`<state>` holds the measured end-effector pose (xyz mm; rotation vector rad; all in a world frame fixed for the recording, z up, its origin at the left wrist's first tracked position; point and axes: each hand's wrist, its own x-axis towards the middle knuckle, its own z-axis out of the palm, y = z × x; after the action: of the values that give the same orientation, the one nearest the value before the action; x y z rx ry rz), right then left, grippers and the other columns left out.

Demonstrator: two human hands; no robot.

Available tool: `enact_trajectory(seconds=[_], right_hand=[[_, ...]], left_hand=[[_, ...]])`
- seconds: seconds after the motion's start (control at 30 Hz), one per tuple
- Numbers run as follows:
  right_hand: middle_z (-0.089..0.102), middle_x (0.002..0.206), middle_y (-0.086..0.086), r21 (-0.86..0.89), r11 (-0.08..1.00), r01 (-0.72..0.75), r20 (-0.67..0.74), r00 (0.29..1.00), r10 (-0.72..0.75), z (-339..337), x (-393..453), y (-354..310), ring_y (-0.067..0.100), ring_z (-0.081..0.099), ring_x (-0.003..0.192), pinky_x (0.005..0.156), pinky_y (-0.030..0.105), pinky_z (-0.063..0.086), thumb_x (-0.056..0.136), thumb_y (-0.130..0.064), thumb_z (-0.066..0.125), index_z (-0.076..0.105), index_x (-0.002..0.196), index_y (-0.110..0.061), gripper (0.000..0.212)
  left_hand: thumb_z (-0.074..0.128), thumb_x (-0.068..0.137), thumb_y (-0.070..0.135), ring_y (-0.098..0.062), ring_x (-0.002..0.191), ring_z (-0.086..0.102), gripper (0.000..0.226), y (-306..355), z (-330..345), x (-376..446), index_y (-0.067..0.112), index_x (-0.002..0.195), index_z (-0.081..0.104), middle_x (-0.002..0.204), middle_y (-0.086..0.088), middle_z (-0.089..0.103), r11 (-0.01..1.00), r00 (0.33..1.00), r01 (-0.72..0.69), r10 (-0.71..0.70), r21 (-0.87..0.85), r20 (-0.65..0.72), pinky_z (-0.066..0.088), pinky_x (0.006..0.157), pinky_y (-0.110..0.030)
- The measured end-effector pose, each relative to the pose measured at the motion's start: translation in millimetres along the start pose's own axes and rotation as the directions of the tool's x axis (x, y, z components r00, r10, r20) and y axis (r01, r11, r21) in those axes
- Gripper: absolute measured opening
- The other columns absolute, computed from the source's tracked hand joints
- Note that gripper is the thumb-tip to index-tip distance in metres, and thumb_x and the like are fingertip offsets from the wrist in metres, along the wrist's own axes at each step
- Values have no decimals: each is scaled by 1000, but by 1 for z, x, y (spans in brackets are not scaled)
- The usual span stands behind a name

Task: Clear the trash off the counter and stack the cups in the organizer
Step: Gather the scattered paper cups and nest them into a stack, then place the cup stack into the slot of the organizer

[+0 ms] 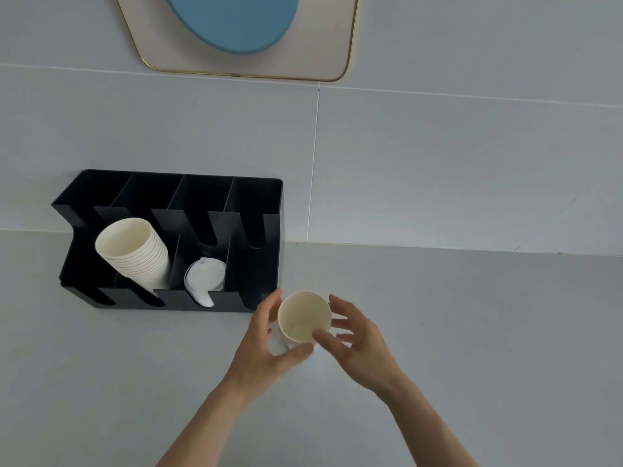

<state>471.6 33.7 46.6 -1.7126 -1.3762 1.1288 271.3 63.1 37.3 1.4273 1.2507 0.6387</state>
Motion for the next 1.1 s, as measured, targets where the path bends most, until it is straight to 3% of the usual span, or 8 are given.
enact_trajectory(seconds=[0.13,0.27,0.4,0.5,0.63,0.83,1.0,1.1], right_hand=[[68,127,-7,162,976,-145,-58,986,156,-6,6,-9,9,70,105,92,37,61,95,-34,71,60,138,-30,44],[74,110,-3,211,950,-230,-37,969,243,-8,13,-14,19,75,93,83,39,64,94,-27,70,69,123,-29,30],[77,100,4,255,931,-262,-21,961,276,-8,16,-13,25,75,89,72,28,64,93,-19,69,78,111,-21,20],[78,98,9,308,906,-289,-17,951,309,-8,18,-13,19,72,76,75,32,65,91,-15,72,81,106,-17,17],[80,99,11,368,866,-339,35,936,351,-10,20,-14,21,73,79,82,38,66,90,-13,74,82,105,-14,16],[80,100,14,342,868,-361,25,927,375,-12,19,-22,19,71,73,82,38,66,89,-8,73,80,105,-9,18],[80,100,13,378,863,-334,-10,931,365,-13,18,-36,29,79,86,80,35,66,84,-13,81,76,112,-4,30],[80,99,16,389,872,-296,-11,945,326,-18,16,-59,32,78,93,83,35,65,83,-15,83,78,107,-4,27]], left_hand=[[67,77,60,-4,117,61,61,9,-15,4,39,133,53,129,13,63,969,972,202,-216,-140,-96,50,101,-36],[63,95,35,-21,97,73,27,18,-21,8,20,118,66,114,-6,72,905,919,369,-389,-214,-63,61,88,-41],[68,94,29,-26,83,74,23,20,-22,8,12,109,74,106,-13,75,858,896,403,-440,-318,-53,63,83,-41],[71,92,27,-27,81,75,23,20,-22,9,9,106,76,104,-15,75,829,883,422,-468,-365,-42,64,83,-42],[71,92,24,-27,82,76,22,22,-20,12,7,103,77,101,-16,78,825,882,420,-470,-378,-46,64,83,-40],[71,92,20,-30,91,77,20,26,-22,13,4,101,78,96,-15,79,816,877,422,-478,-395,-52,64,80,-36],[72,92,21,-26,91,77,19,39,-33,8,4,96,80,90,-12,81,832,900,376,-433,-409,-54,62,85,-37],[73,90,22,-26,92,77,20,52,-50,7,4,96,79,90,-12,81,843,915,342,-399,-416,-57,61,89,-40]])
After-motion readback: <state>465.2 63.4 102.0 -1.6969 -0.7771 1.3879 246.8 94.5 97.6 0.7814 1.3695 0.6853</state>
